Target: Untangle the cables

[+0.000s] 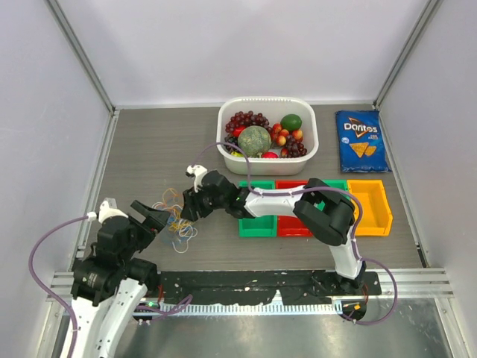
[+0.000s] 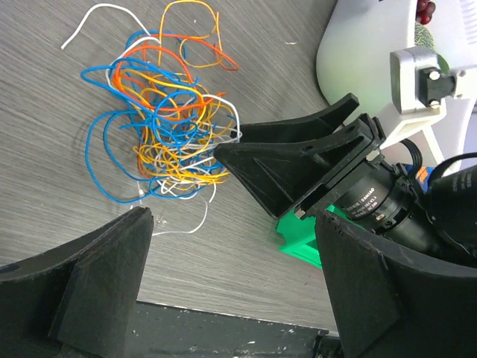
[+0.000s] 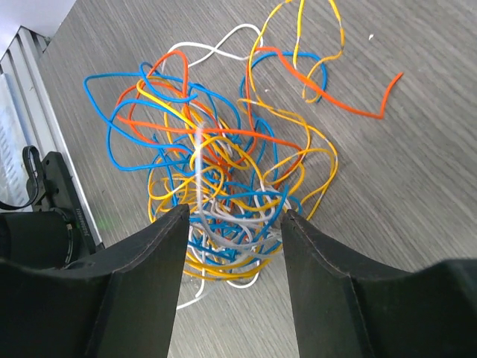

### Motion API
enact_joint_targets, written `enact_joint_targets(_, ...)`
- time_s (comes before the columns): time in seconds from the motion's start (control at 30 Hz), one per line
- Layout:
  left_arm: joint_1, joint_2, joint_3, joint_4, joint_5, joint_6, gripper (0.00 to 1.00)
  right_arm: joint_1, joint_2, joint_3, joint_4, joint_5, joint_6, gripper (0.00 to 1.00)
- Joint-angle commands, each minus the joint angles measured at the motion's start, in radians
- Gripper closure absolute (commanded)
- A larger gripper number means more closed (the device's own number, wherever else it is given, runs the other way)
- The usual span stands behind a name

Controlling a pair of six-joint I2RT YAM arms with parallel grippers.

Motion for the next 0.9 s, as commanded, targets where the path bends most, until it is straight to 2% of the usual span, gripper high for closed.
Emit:
enact_joint_targets(0.0,0.003,0.025,-0.039,0.084,-0.009,-0.058,0.07,0.013,-0.021,0.069,0.001,0.08,-0.071,0.42)
enact_joint_targets(0.13,0.005,0.027,-0.076,0.093,-0.029,-0.079,0.08,0.032,-0.058,0.089,-0.086,0.158,-0.143,0.35)
enact_joint_targets(0.23,0.005,0.029,-0.068,0.079,-0.029,-0.076,0.09,0.032,-0.056,0.09,-0.088,0.152,-0.151,0.35)
enact_joint_targets(0.4,0.005,0.019,-0.071,0.074,-0.032,-0.086,0.09,0.044,-0.035,0.112,-0.086,0.128,-0.156,0.47)
enact_joint_targets(0.47,0.005,0.016,-0.071,0.071,-0.035,-0.089,0.1,0.049,-0.035,0.123,-0.086,0.132,-0.159,0.49)
enact_joint_targets(0.7,0.005,0.036,-0.081,0.091,-0.029,-0.081,0.11,0.058,-0.02,0.163,-0.126,0.171,-0.182,0.43)
enact_joint_targets(0.8,0.005,0.048,-0.079,0.09,-0.031,-0.081,0.13,0.059,-0.006,0.176,-0.131,0.165,-0.182,0.49)
enact_joint_targets(0.87,0.005,0.055,-0.079,0.09,-0.035,-0.081,0.17,0.058,0.002,0.179,-0.128,0.16,-0.18,0.57)
